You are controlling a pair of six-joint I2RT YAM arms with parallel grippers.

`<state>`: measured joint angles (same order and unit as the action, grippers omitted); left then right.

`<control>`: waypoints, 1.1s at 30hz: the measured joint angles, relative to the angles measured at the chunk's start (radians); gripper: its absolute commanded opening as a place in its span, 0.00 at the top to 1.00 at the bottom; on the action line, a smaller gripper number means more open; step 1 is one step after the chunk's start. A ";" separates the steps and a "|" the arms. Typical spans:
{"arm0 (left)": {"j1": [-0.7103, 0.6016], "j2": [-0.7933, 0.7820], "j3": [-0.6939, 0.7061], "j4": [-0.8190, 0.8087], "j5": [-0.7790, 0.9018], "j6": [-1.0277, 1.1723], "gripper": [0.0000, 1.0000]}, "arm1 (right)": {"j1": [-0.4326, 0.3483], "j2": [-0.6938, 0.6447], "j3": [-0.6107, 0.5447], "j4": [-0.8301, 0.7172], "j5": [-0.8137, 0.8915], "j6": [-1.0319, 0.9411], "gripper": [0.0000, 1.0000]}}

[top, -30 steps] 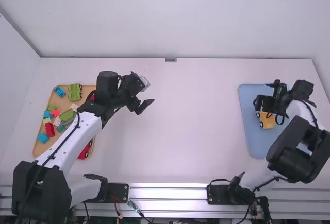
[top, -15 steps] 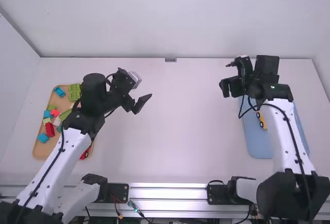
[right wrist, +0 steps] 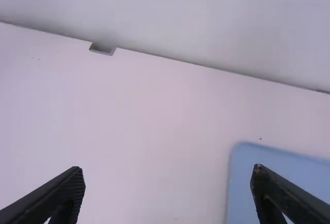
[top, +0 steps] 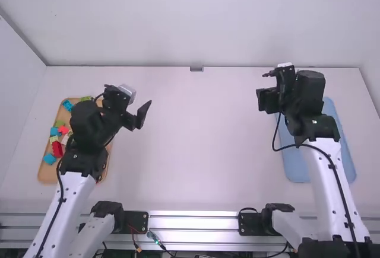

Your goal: Assemble lego blocks to make yellow taxi

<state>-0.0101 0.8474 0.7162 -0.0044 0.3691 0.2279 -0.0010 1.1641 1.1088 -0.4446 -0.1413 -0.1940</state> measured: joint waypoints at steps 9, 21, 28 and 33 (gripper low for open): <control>0.007 -0.193 -0.186 -0.001 -0.164 -0.161 0.41 | 0.000 -0.177 -0.161 0.169 0.114 0.140 0.38; 0.007 -0.473 -0.462 -0.001 -0.348 -0.221 0.68 | 0.000 -0.449 -0.430 0.433 0.135 0.187 0.65; 0.007 -0.604 -0.593 -0.001 -0.358 -0.222 0.80 | 0.000 -0.611 -0.587 0.441 0.134 0.187 0.80; 0.007 -0.678 -0.669 -0.001 -0.364 -0.223 0.87 | 0.000 -0.705 -0.686 0.442 0.136 0.190 0.89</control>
<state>-0.0029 0.1699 0.0475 -0.0051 0.0048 0.0051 -0.0010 0.4595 0.4232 -0.0029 -0.0051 -0.0044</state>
